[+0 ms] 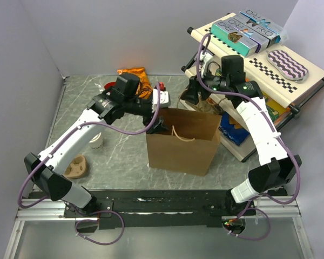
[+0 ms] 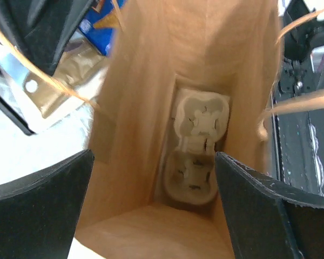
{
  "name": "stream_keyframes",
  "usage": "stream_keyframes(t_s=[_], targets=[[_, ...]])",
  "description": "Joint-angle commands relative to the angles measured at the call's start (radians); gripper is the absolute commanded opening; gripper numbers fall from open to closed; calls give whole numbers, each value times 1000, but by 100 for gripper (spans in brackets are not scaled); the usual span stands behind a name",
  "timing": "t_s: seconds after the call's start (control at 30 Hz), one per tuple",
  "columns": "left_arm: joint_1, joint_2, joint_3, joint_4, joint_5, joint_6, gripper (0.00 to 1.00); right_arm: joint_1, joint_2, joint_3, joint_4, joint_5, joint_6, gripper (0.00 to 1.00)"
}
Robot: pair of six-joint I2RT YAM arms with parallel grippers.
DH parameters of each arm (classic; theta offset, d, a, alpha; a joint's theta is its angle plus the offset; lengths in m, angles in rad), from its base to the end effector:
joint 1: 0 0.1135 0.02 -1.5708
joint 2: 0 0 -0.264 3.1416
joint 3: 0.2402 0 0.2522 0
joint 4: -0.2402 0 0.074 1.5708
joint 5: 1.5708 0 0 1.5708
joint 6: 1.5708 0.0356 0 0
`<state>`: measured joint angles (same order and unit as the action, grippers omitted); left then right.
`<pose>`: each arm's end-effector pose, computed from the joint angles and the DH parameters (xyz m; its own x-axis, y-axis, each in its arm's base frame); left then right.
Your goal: Pack the takeout coffee
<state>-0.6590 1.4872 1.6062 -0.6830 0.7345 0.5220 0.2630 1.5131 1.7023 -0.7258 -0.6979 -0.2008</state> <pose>0.2375 -0.2142 0.4116 0.0835 0.4034 -0.9112 0.9928 0.0448 0.1108 0.3041 0.1056 0.4303 -0.3376 -0.2492 -0.9077 -0.8162 0.5578 0.1505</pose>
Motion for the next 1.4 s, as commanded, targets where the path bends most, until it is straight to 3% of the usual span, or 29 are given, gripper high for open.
stream_keyframes(t_s=[0.0,0.23,0.33,0.63,0.8,0.93,0.97,1.13,1.17,1.3,1.37], targets=[[-7,-39,90,73,29,-19,99,-18,-83,79,3,-66,-46,75],[-5,-60,172,54,43,-42,100,-21,-174,7,-44,-146,-104,77],[-5,-50,216,-41,104,-10,99,-19,-191,-32,-64,-137,-118,77],[-14,19,179,-167,187,38,99,-19,-197,-133,-158,-138,-282,77],[-44,71,202,-250,195,93,93,-19,-203,-178,-135,-135,-324,72],[-62,91,212,-286,192,119,80,-19,-191,-196,-123,-164,-325,60],[-67,94,209,-294,183,127,78,-19,-186,-197,-121,-172,-324,52],[-80,116,231,-349,151,167,58,-8,-165,-173,-129,-201,-312,29],[-80,122,244,-380,149,174,53,-5,-162,-168,-129,-201,-312,21],[-80,165,360,-481,132,231,8,7,-146,-126,-132,-209,-304,0],[-80,179,408,-525,106,248,4,16,-134,-67,-135,-216,-296,0]])
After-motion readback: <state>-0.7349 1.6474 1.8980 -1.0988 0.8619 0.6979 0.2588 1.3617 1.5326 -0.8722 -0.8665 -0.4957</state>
